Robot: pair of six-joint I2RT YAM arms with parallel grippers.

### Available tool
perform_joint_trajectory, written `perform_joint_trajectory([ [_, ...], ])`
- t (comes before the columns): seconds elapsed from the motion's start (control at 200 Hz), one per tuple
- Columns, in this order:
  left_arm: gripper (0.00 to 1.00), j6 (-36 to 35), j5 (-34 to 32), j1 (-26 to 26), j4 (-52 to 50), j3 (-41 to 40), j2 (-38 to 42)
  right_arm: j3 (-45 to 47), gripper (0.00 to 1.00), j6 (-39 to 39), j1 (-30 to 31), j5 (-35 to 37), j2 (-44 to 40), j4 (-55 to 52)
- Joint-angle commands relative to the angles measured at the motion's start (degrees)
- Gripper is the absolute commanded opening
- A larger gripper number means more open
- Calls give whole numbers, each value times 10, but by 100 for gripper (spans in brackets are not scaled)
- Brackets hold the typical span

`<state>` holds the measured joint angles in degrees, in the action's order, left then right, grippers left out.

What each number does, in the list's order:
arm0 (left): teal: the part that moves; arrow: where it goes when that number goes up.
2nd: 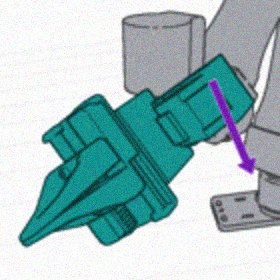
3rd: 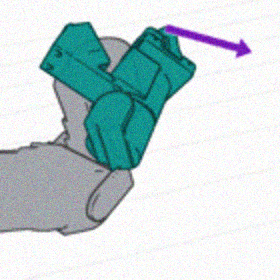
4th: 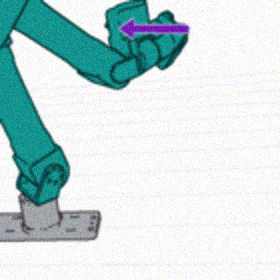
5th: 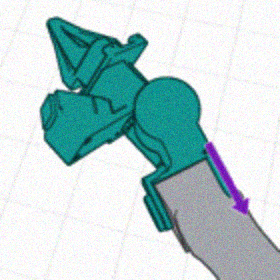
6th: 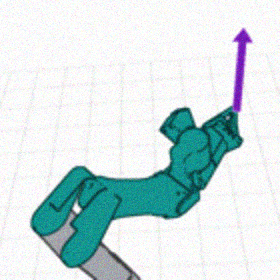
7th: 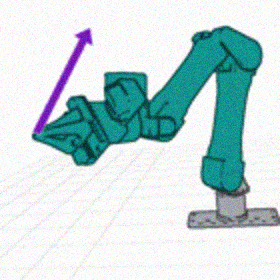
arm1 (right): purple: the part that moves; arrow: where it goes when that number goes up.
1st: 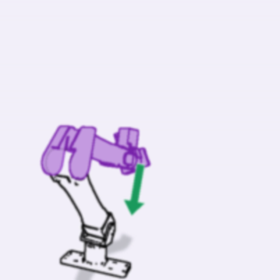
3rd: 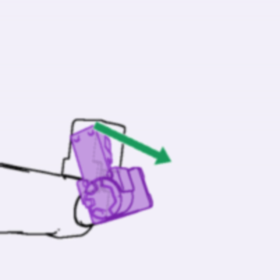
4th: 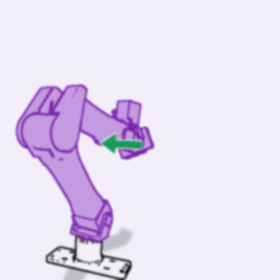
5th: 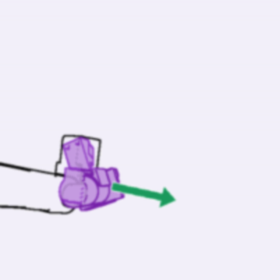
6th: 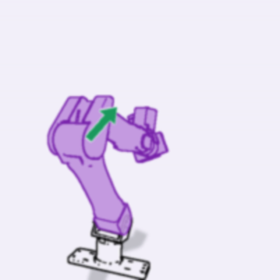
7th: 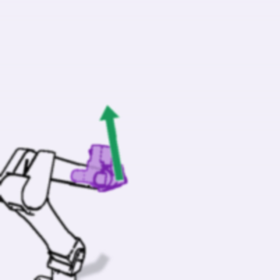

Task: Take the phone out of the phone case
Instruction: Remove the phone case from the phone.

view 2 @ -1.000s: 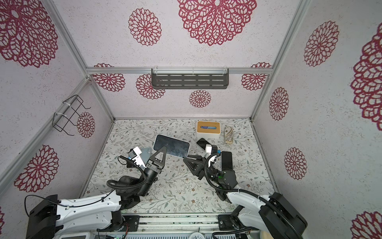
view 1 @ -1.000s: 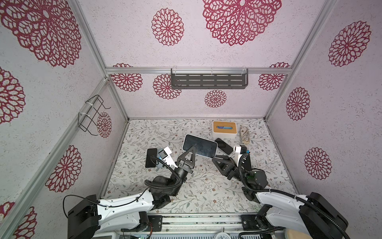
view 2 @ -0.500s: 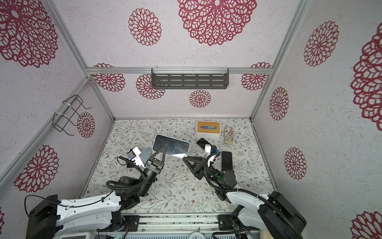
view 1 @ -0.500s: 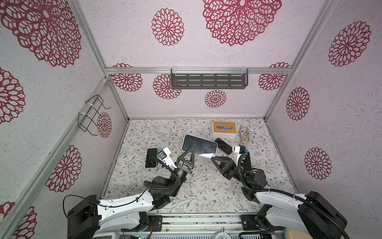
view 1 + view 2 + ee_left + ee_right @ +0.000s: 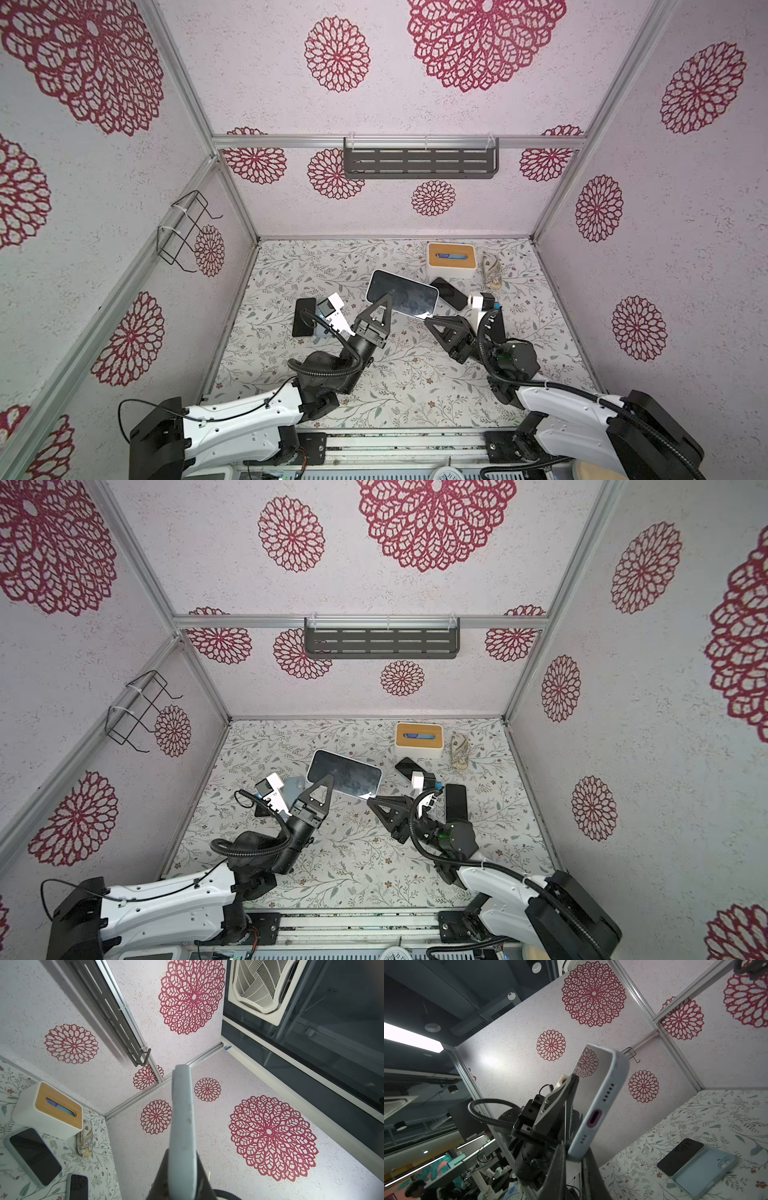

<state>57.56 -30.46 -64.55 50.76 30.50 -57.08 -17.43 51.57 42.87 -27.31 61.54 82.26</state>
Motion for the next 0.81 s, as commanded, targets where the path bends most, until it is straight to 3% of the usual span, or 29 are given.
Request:
perform_joint_trajectory([
  [0.0,0,39,41,11,-118,39,19,-9,0,-155,3,-29,-59,-103],
  [0.12,0,62,75,26,-160,51,26,-21,0,-277,2,4,-122,-254],
  [0.23,0,70,98,31,-183,63,24,-47,0,-336,2,13,-149,-337],
  [0.42,0,76,141,38,-173,74,8,-75,0,-371,-1,28,-154,-375],
  [0.586,0,86,152,56,-143,53,19,-45,0,-347,-3,5,-163,-322],
  [0.696,0,82,161,69,-147,51,33,7,36,-322,-3,-2,-185,-282],
  [0.801,0,79,172,72,-122,48,26,34,62,-290,-3,-10,-197,-246],
])
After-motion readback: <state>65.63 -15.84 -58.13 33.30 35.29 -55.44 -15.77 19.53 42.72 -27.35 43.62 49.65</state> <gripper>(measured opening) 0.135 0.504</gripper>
